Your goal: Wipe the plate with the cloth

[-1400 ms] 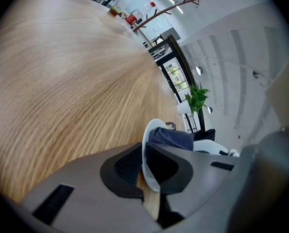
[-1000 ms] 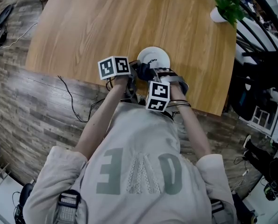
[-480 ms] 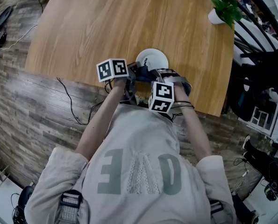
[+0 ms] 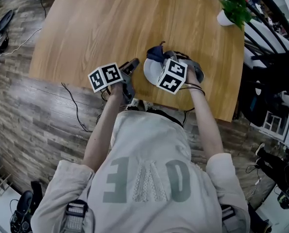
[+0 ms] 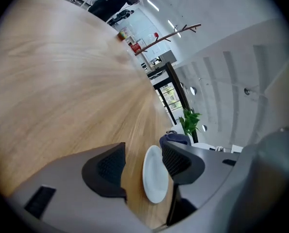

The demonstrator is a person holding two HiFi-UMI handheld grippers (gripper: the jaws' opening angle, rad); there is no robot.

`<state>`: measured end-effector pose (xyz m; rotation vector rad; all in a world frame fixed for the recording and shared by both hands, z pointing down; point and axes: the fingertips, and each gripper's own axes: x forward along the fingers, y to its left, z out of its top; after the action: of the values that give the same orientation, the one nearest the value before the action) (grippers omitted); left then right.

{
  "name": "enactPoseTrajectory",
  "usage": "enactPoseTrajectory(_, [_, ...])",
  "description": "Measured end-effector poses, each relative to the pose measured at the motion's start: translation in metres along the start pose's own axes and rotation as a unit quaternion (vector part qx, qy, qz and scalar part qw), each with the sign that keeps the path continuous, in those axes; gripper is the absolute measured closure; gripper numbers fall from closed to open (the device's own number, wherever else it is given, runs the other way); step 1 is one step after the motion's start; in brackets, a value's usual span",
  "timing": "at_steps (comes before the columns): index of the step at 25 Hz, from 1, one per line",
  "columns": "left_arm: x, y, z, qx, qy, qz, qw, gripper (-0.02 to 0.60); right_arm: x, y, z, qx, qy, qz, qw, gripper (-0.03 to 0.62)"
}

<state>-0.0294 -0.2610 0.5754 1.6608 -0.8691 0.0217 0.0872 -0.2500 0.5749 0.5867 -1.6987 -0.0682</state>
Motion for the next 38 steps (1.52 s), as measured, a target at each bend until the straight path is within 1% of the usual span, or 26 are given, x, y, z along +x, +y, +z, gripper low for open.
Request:
enactPoseTrajectory(1, [-0.005,0.004,0.004,0.004,-0.007,0.006,1.0,0.341,0.005,-0.003,0.004,-0.001,0.002,-0.001,1.0,0.537])
enactPoseTrajectory(2, [-0.009,0.009,0.006,0.01,-0.013,0.012,0.9998,0.364,0.009,-0.005,0.008,-0.003,0.004,-0.001,1.0,0.537])
enactPoseTrajectory(4, [-0.017,0.019,0.008,0.023,-0.02,0.033,0.999,0.577,0.019,-0.006,0.014,-0.012,0.01,0.005,1.0,0.537])
enactPoseTrajectory(6, [-0.022,0.027,0.006,0.033,-0.015,0.049,0.9981,0.577,0.027,-0.004,0.016,-0.032,0.02,0.009,0.999,0.537])
enactPoseTrajectory(9, [-0.023,0.031,0.002,0.033,-0.01,0.052,0.998,0.577,0.032,-0.003,0.016,-0.061,0.029,0.005,0.998,0.537])
enactPoseTrajectory(13, [-0.023,0.033,0.002,0.033,-0.005,0.05,0.9982,0.577,0.029,0.006,0.02,-0.064,0.022,0.003,0.998,0.537])
enactPoseTrajectory(15, [-0.023,0.032,0.004,0.033,-0.007,0.047,0.9983,0.577,0.022,0.02,0.025,-0.078,0.016,0.011,0.997,0.537])
enactPoseTrajectory(18, [-0.021,0.03,0.007,0.033,-0.006,0.043,0.9985,0.577,0.013,0.051,0.028,-0.103,0.006,0.042,0.994,0.537])
enactPoseTrajectory(20, [-0.02,0.029,0.007,0.034,-0.004,0.042,0.9985,0.577,0.006,0.072,0.025,-0.116,0.0,0.061,0.991,0.537])
enactPoseTrajectory(23, [-0.021,0.029,0.008,0.037,-0.002,0.038,0.9986,0.577,-0.007,0.098,0.016,-0.138,-0.001,0.076,0.988,0.537])
enactPoseTrajectory(26, [-0.019,0.028,0.01,0.04,-0.001,0.035,0.9986,0.577,-0.014,0.11,0.004,-0.157,0.01,0.08,0.984,0.537])
enactPoseTrajectory(30, [-0.014,0.023,0.011,0.047,0.002,0.034,0.9983,0.577,-0.016,0.109,-0.003,-0.155,0.012,0.082,0.984,0.537])
enactPoseTrajectory(32, [-0.015,0.013,0.016,0.065,-0.007,0.029,0.9975,0.577,-0.019,0.102,0.003,-0.139,-0.003,0.073,0.988,0.537])
enactPoseTrajectory(34, [-0.018,-0.013,0.028,0.101,-0.024,0.008,0.9946,0.577,-0.03,0.084,0.019,-0.092,-0.042,0.054,0.993,0.537])
enactPoseTrajectory(35, [-0.021,-0.033,0.036,0.126,-0.034,-0.009,0.9914,0.577,-0.04,0.07,0.03,-0.063,-0.067,0.041,0.995,0.537])
enactPoseTrajectory(36, [-0.024,-0.057,0.047,0.156,-0.047,-0.028,0.9862,0.577,-0.053,0.054,0.041,-0.037,-0.093,0.024,0.995,0.537])
enactPoseTrajectory(37, [-0.029,-0.084,0.058,0.193,-0.064,-0.046,0.9779,0.577,-0.069,0.036,0.052,-0.013,-0.12,0.002,0.993,0.537])
enactPoseTrajectory(38, [-0.036,-0.113,0.069,0.238,-0.084,-0.062,0.9655,0.577,-0.087,0.017,0.062,0.009,-0.148,-0.026,0.989,0.537])
